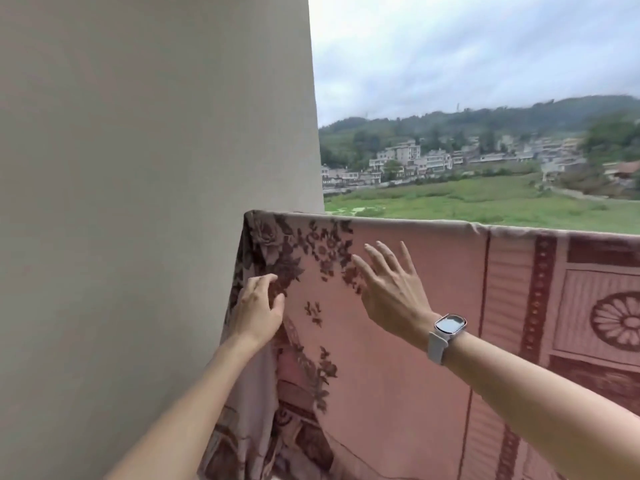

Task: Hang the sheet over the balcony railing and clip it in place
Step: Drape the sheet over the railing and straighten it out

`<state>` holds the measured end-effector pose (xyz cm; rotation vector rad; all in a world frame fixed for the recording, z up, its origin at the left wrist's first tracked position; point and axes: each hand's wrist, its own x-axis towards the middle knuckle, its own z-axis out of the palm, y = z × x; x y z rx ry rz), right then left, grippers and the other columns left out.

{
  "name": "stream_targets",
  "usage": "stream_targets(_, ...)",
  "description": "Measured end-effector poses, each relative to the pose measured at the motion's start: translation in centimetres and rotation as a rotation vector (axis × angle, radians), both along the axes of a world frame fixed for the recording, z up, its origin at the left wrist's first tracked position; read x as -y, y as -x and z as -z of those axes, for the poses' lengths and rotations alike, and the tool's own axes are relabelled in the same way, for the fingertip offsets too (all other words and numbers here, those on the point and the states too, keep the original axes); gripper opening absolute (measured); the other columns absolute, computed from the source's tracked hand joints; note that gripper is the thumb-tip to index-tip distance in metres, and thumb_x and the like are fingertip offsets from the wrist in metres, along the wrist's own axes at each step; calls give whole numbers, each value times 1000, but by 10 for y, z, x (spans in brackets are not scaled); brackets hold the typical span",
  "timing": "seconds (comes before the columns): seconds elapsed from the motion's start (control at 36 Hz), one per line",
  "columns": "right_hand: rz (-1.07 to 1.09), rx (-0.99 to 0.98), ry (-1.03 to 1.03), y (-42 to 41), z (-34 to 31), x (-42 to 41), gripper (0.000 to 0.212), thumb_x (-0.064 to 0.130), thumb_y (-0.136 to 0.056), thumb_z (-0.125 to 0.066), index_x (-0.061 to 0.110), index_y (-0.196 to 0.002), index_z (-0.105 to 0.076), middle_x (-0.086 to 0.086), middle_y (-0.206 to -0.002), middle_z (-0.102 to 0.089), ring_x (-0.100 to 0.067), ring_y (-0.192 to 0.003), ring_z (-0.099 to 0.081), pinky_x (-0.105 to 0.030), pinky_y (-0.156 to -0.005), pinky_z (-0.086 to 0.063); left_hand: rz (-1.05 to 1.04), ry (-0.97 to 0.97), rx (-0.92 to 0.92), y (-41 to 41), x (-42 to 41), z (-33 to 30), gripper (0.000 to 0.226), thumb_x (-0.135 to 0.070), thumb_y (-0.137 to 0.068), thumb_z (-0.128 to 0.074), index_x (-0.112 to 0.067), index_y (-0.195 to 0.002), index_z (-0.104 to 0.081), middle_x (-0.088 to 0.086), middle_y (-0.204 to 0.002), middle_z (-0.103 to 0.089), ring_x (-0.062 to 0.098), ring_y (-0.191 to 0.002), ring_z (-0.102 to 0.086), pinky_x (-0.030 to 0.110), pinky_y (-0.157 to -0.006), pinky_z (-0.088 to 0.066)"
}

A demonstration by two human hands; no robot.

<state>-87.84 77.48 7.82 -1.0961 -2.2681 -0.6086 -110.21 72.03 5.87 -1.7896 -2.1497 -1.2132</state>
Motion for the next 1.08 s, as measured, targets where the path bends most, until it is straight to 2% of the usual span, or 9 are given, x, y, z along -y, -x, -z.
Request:
stream_targets(0.17,-57,21,-41,89,2,-40,55,20,-87,-46,14,-140,-32,-13,-145,-36,-28,-138,-25,-54,-114,-1,-41,50,1,84,-44,-1,36,-21,-90,-51,-16,-126,-48,10,-127,-48,29,-116,-48,43,-99,-39)
stream_targets(0.36,-59,0,-183,162,-25,-104,45,18,-82,-57,7,-126,-50,-11,-126,-54,-29,-123,-46,-55,-110,-23,-23,-33,43,143,-127,-20,33,-22,-91,-50,-14,-123,-51,10,-124,-51,26,-113,-51,40,-97,-41)
stream_targets(0.53,-7,51,-183,226,-48,-155,41,12,-81,-49,5,-122,-49,-10,-121,-51,-29,-119,-43,-51,-107,-25,-16,-119,151,174,-195,-28,38,-25,-92,-50,-11,-127,-46,9,-126,-45,24,-113,-50,34,-94,-40)
stream_targets(0.64,83,22,-130,254,-58,-176,35,16,-88,-47,6,-122,-44,-10,-119,-52,-29,-110,-47,-41,-90,-39,-3,-117,242,192,-228,-26,39,-30,-91,-52,-11,-125,-47,7,-121,-49,24,-107,-52,30,-84,-40)
stream_targets(0.72,125,28,-123,264,-64,-185,25,8,-88,-43,5,-111,-50,-11,-112,-54,-30,-103,-51,-38,-79,-40,28,-141,282,208,-244,-23,19,-24,-90,-55,-10,-102,-60,7,-103,-63,21,-89,-55,27,-72,-38)
stream_targets(0.81,104,-15,-128,265,-66,-192,19,10,-86,-47,8,-105,-51,-9,-106,-55,-28,-98,-52,-36,-76,-40,77,-225,318,224,-252,-19,7,-14,-90,-53,-11,-89,-59,5,-88,-64,18,-79,-54,23,-64,-33)
stream_targets(0.94,60,-155,-120,268,-80,-199,17,-3,-80,-45,14,-84,-47,-4,-85,-56,-23,-72,-51,-28,-59,-31,145,-389,346,244,-258,-48,9,-13,-94,-47,-9,-88,-52,5,-84,-58,24,-77,-54,30,-67,-40)
stream_targets(1.0,92,-208,-97,264,-93,-206,18,-3,-85,-37,15,-82,-36,-3,-78,-52,-18,-54,-44,-26,-49,-26,199,-431,315,244,-264,-73,9,-13,-95,-45,-10,-88,-50,4,-83,-56,24,-77,-53,31,-67,-39)
stream_targets(1.08,165,-277,-148,240,-119,-213,14,-3,-90,-33,10,-87,-39,-3,-70,-49,-11,-43,-34,-23,-42,-24,299,-489,240,231,-276,-113,8,-14,-96,-45,-10,-90,-50,4,-87,-57,22,-80,-54,33,-70,-43)
